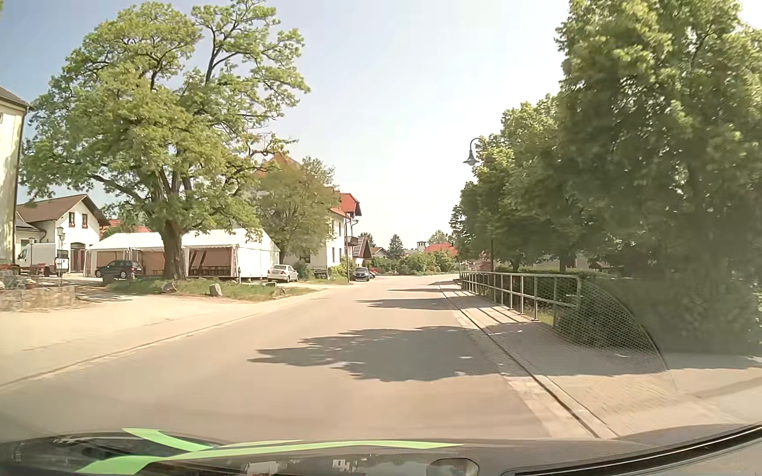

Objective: Follow the waypoints while adhering to traffic rules and regulations

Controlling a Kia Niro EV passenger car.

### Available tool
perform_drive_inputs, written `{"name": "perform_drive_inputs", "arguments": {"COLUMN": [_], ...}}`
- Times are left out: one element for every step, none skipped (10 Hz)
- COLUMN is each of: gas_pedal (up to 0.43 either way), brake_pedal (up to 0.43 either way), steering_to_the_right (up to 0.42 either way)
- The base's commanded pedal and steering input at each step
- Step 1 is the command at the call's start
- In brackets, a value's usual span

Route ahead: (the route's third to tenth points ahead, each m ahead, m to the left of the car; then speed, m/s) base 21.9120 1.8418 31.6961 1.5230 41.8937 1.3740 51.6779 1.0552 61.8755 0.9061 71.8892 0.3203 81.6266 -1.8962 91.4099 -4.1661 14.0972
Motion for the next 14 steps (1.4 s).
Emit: {"name": "perform_drive_inputs", "arguments": {"gas_pedal": [0.13, 0.13, 0.13, 0.13, 0.13, 0.13, 0.13, 0.13, 0.13, 0.13, 0.13, 0.13, 0.118, 0.118], "brake_pedal": [0.0, 0.0, 0.0, 0.0, 0.0, 0.0, 0.0, 0.0, 0.0, 0.0, 0.0, 0.0, 0.0, 0.0], "steering_to_the_right": [-0.005, -0.003, -0.003, -0.003, -0.003, -0.003, -0.003, -0.003, -0.003, -0.004, -0.005, -0.005, -0.004, -0.001]}}
